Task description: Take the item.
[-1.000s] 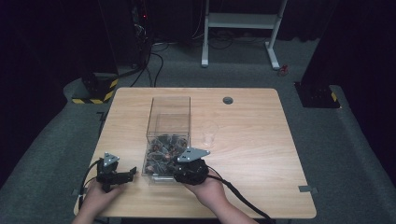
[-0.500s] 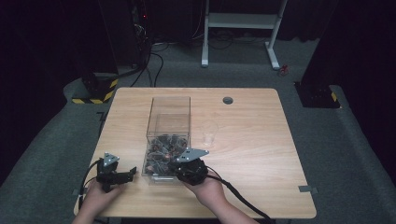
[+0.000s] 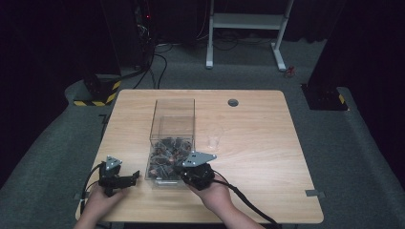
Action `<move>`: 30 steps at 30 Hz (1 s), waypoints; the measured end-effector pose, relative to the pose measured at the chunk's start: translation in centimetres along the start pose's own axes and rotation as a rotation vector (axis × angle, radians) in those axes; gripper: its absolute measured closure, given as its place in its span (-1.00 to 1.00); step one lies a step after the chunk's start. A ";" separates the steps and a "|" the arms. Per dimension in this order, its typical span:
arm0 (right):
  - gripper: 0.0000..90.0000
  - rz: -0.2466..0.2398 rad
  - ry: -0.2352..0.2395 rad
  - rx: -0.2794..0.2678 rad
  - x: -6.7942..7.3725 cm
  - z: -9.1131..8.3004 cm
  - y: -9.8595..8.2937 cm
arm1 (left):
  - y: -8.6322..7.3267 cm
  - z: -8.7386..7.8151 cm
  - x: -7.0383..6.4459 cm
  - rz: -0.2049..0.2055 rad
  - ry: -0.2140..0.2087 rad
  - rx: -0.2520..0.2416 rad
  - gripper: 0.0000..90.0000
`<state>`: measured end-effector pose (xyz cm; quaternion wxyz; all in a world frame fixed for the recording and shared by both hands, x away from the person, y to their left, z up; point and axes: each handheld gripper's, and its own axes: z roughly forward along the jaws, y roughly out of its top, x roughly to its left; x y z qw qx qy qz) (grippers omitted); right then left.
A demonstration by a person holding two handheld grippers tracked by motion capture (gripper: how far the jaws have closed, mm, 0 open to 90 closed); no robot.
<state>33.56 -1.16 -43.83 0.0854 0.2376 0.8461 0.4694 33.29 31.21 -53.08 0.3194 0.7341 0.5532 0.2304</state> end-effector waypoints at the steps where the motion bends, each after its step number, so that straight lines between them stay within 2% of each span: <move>1: 1.00 -0.002 -0.001 -0.010 0.0 -0.2 0.1 | 0.0 0.0 0.0 0.000 -0.001 0.002 -0.86; 20: 1.00 -0.004 -0.011 -0.077 -0.2 -1.7 0.8 | 0.0 0.0 0.0 0.002 0.000 0.002 -0.86; 30: 1.00 0.000 -0.047 -0.108 -0.7 -3.1 1.1 | 0.0 0.0 0.0 0.007 -0.002 0.002 -0.86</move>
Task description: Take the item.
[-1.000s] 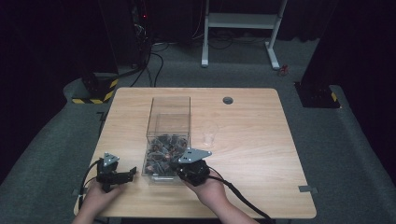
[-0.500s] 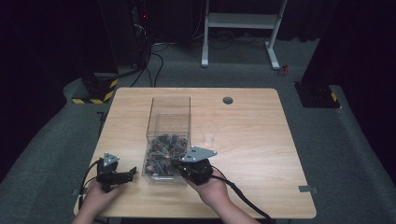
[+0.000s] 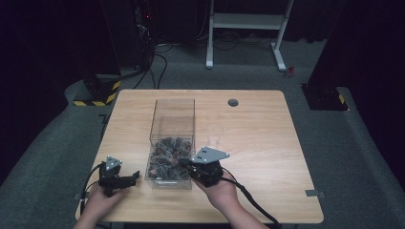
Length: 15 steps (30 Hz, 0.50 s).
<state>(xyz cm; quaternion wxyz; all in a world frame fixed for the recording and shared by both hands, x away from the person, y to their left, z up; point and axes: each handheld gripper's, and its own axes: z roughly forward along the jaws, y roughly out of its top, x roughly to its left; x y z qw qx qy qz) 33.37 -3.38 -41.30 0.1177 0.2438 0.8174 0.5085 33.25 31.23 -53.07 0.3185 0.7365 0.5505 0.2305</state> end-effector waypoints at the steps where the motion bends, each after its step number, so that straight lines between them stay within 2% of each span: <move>1: 1.00 -0.003 -0.005 0.000 -0.1 -0.1 0.0 | 0.0 0.0 0.0 -0.001 0.000 0.000 -0.86; 15: 1.00 0.013 -0.051 -0.018 -1.4 -1.5 -0.6 | 0.0 0.0 0.0 0.003 0.002 0.000 -0.86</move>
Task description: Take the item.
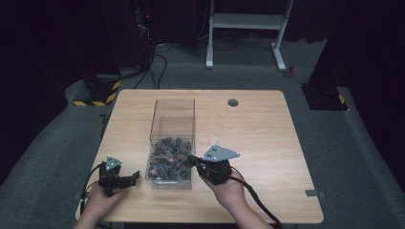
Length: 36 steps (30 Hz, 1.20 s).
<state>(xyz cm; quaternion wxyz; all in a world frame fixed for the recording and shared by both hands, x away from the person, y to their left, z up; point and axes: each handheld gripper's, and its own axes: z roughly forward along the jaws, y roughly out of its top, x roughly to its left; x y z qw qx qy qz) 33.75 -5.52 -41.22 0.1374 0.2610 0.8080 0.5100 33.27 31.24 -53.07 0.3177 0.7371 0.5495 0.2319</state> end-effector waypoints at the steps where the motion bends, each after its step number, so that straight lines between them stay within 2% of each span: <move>1: 1.00 0.007 -0.003 0.002 0.0 -0.1 -0.1 | 0.0 0.0 0.0 0.000 0.000 0.000 -0.86; 21: 1.00 0.028 -0.063 0.005 -1.8 -1.3 -1.2 | 0.0 0.0 0.0 -0.001 0.000 0.000 -0.86; 36: 1.00 0.050 -0.129 0.006 -3.5 -2.1 -2.2 | 0.0 0.0 0.0 0.000 0.000 0.000 -0.86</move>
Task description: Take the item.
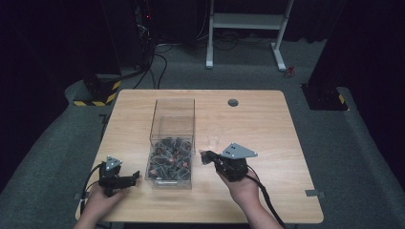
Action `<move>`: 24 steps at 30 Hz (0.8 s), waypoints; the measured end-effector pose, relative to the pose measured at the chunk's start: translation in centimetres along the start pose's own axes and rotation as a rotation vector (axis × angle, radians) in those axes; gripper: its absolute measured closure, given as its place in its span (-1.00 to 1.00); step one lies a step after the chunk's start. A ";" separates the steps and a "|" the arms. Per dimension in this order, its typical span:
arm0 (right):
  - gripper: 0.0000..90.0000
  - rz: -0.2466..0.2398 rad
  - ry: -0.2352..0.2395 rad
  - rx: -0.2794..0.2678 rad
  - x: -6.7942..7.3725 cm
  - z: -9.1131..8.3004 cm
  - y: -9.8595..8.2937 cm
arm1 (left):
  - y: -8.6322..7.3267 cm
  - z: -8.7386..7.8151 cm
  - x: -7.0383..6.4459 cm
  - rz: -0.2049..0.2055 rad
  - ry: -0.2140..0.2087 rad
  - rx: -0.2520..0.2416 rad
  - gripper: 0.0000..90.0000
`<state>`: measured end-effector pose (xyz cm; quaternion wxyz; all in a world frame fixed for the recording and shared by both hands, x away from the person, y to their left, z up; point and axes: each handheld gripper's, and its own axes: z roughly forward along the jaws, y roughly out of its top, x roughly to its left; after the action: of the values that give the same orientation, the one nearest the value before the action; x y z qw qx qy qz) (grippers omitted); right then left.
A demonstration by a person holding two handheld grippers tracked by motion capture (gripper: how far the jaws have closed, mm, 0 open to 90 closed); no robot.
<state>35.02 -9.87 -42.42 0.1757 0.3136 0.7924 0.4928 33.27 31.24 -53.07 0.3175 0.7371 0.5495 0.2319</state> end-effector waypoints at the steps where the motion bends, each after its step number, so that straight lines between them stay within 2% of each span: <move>1: 1.00 0.000 -0.001 -0.001 -0.1 0.0 0.0 | 0.0 0.0 0.0 0.000 0.000 0.000 -0.86; 24: 1.00 0.030 -0.062 -0.004 -2.4 -0.1 -0.5 | 0.0 0.0 0.0 -0.006 -0.002 -0.001 -0.86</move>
<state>36.60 -11.68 -42.87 0.1934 0.3404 0.7808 0.4869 33.25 31.20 -53.09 0.3191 0.7355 0.5515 0.2304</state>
